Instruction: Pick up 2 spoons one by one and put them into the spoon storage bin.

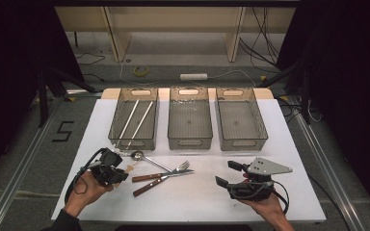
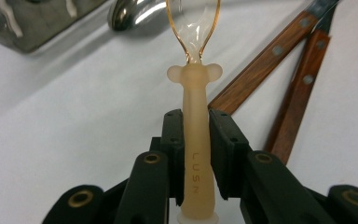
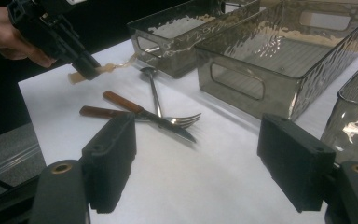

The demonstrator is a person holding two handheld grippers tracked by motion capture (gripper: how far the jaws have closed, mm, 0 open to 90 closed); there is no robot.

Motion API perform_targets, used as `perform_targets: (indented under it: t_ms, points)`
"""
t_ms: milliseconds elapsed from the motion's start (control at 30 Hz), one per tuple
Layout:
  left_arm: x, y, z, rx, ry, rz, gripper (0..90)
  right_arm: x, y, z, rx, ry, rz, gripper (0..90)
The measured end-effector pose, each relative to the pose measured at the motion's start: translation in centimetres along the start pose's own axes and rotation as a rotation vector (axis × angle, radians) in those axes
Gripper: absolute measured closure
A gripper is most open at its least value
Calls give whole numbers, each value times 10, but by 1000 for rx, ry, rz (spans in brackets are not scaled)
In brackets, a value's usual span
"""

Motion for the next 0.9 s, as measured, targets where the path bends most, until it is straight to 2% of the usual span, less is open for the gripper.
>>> perform_targets:
  t_ms: [133,567,633,767,900]
  points:
    - [-1,-3,5,-57,16,16,761,0,0,0,-4,2,-1,291]
    - [-2,-11,13,-184,68,69,761,-1,0,0,-6,5,-3,291]
    - [-2,-15,15,-210,66,76,761,-1,0,0,-7,4,-5,292]
    - [-4,-24,17,-252,63,69,761,-2,1,-1,-7,3,-11,291]
    - [-9,-40,19,-280,76,43,760,-2,1,-1,-14,0,-15,292]
Point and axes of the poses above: each handheld gripper's, and its own axes: z roughly backward along the jaws, y roughly out of its underside, x roughly to its left, the point moved 1 cm from there along -z, roughly forward along the jaws, and after that the axes turned 9 degrees about -y, right-handed, at the moved point
